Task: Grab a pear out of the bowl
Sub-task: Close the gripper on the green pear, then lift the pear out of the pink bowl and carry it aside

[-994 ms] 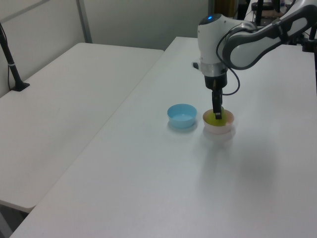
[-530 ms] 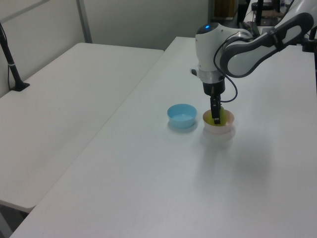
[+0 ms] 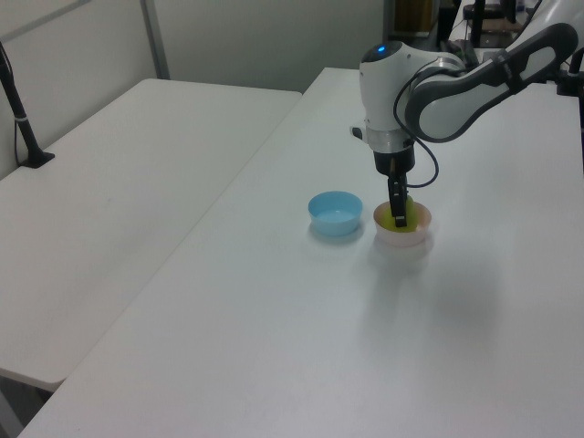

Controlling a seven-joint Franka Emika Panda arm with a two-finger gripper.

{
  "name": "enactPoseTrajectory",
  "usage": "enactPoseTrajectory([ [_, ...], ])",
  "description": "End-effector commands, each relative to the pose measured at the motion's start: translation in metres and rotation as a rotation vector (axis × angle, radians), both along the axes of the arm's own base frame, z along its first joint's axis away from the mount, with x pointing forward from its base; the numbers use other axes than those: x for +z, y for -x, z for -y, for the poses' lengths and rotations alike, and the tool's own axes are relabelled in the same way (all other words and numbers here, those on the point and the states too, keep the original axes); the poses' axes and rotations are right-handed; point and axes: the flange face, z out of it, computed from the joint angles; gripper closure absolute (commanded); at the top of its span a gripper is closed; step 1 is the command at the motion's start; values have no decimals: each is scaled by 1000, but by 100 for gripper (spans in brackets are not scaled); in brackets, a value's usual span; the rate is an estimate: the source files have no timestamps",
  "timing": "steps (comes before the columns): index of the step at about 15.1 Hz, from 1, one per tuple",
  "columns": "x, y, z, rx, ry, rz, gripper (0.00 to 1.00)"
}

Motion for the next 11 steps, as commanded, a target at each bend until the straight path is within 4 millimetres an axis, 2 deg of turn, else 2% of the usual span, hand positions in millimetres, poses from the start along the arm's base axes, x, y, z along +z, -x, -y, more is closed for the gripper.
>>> enactPoseTrajectory([
  [1,44,16,-1,34,6,-8,69],
  [4,76,16,1,23,0,-4,69],
  [7,91,13,20,-8,4,-9,69],
  [9,98,8,50,-43,7,2,69],
  [11,92,2,96,-69,2,-4,69],
])
